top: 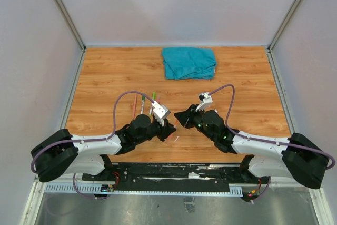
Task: Insert the pens into the pen caps
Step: Press the pen cap onto the pen.
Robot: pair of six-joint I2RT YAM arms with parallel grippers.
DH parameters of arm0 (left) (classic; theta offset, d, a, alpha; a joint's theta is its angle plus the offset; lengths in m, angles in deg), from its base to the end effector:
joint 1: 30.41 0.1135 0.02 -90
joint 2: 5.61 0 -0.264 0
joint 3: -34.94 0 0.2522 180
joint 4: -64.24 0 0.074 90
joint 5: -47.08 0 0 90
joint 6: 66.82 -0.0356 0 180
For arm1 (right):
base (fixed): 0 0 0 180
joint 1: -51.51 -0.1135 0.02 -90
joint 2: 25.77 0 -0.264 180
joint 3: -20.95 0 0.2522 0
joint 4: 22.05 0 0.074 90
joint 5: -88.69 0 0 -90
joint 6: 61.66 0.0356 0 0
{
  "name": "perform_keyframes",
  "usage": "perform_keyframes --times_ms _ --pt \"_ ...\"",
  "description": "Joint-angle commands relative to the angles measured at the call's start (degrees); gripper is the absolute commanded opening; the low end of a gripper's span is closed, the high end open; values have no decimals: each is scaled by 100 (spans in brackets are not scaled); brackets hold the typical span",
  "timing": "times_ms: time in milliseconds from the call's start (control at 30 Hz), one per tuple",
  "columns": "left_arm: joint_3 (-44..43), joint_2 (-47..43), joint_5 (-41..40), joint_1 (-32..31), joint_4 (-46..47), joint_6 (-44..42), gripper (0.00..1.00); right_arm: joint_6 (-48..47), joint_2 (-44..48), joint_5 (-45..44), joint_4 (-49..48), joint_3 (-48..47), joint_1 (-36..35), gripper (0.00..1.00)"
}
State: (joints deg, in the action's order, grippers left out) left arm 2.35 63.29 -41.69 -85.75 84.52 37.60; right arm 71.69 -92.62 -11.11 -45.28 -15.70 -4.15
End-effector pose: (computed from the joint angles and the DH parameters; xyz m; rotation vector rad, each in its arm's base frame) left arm 0.1322 -0.1925 0.1802 0.6933 1.8134 -0.8532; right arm 0.1418 0.1968 0.2161 -0.0579 1.8265 1.1252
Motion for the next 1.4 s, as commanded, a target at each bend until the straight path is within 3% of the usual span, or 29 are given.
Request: perform_keyframes --times_ms 0,167,567,767,1033,1367 --pt "-319 -157 -510 87 1853 -18 0 805 -456 729 1099 327 -360 1" --pt "-315 -165 -512 91 1852 -18 1 919 -665 911 661 355 -463 1" --pt "-325 -145 -499 84 1843 -18 1 -88 404 -172 2019 -104 -648 2" --pt "-350 -112 -460 89 1830 -26 0 -557 708 -528 2404 -650 -648 12" --pt "-416 -88 -429 89 1743 -53 1 -1456 1331 -1239 2841 -1330 -648 43" --pt "-503 -110 -630 89 1545 6 0 -2191 2672 -1770 4015 -1069 -648 55"
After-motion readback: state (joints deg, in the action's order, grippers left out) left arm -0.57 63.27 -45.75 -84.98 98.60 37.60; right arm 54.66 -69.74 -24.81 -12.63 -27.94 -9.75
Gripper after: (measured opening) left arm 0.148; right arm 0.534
